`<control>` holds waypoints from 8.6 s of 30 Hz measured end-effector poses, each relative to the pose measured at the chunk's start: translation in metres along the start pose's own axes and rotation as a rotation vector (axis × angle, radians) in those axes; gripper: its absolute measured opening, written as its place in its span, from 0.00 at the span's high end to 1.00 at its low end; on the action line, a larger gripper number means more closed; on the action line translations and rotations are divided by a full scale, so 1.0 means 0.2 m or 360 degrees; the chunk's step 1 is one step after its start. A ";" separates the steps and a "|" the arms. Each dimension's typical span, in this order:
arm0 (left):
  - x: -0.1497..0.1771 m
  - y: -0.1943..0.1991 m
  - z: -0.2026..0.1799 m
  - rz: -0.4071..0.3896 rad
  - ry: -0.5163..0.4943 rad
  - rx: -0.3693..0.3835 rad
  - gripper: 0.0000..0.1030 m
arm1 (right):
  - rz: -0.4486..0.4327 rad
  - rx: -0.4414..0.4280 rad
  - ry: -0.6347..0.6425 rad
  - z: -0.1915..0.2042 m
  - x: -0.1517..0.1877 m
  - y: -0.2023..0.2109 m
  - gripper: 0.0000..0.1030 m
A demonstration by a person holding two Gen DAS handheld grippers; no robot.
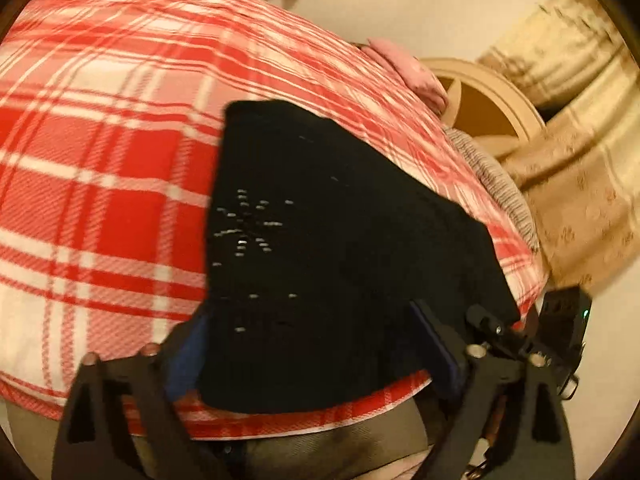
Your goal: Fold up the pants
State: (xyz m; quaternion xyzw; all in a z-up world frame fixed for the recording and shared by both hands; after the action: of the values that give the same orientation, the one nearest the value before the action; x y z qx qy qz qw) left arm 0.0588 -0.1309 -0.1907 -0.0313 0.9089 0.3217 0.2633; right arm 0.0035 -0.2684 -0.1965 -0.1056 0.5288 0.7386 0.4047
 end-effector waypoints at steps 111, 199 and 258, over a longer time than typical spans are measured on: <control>-0.99 1.13 0.76 -0.0847 -0.0445 -0.1270 0.82 | -0.0629 -0.0030 0.1123 1.86 -0.58 -0.62 0.67; -0.45 1.18 0.48 -0.0767 -0.0411 -0.1341 0.00 | -0.0483 0.0087 0.0581 1.49 -0.10 -0.12 0.40; -0.43 1.26 0.27 -0.0961 -0.0526 -0.1367 0.00 | -0.0757 0.0145 0.0591 1.44 -0.13 0.17 0.38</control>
State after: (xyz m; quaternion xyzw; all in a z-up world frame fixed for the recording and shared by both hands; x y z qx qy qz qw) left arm 0.0997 0.0914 -0.0400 -0.3444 0.5931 0.5746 0.4466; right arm 0.0741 -0.0351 -0.0369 -0.3413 0.5867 0.5668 0.4670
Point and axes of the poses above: each gripper's, at about its wrist camera, not at the fingertips, and y roughly against the way its jaws point, z to its left, x to its underside, the point moved 8 cm from there along -y, roughly the way its jaws point, and after that the axes turned 10 degrees about x, right-handed, at the moved point
